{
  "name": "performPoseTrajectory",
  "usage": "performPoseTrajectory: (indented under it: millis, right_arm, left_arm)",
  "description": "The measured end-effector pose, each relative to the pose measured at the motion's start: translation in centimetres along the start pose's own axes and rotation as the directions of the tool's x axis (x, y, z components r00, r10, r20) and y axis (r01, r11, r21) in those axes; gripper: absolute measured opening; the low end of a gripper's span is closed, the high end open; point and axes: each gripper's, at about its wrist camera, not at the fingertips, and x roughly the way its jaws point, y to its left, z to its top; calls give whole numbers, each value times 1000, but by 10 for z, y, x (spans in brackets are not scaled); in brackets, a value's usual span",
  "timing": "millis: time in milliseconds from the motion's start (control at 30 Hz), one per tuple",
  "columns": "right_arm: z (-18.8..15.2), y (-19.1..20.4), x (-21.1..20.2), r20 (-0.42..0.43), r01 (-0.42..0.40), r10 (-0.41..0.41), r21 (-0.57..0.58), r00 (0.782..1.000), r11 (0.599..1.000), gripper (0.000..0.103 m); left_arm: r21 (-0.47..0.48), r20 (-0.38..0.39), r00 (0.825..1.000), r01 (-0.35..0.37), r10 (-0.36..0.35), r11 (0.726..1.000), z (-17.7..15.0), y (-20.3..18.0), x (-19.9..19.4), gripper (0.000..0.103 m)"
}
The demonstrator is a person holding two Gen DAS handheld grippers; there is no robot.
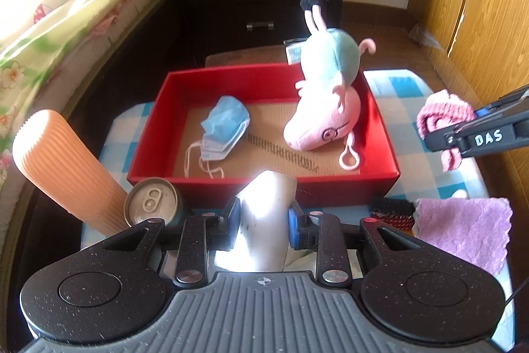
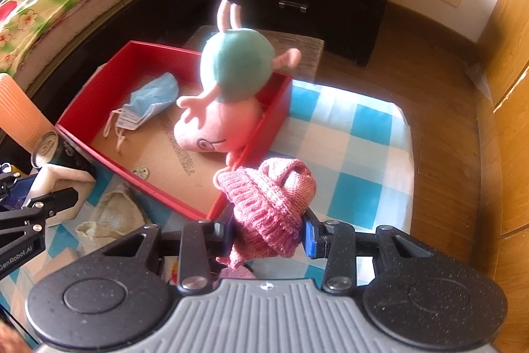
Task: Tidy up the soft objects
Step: 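Carry the white sponge block and pink hat over the red box, then open left tool to drop the white sponge block while right tool releases the pink hat into the box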
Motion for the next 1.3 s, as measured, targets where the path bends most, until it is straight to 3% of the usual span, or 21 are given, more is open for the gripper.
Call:
performPoseTrajectory:
  millis: [767, 1300]
  right_arm:
    - [44, 48, -28, 109, -56, 61, -54, 992, 997, 17]
    - [80, 62, 10, 67, -41, 45, -66, 997, 997, 17]
  left_arm:
    - [-62, 160, 987, 37, -26, 997, 54, 10, -32, 29]
    - [-72, 115, 993, 11, -2, 997, 91, 23, 7, 29]
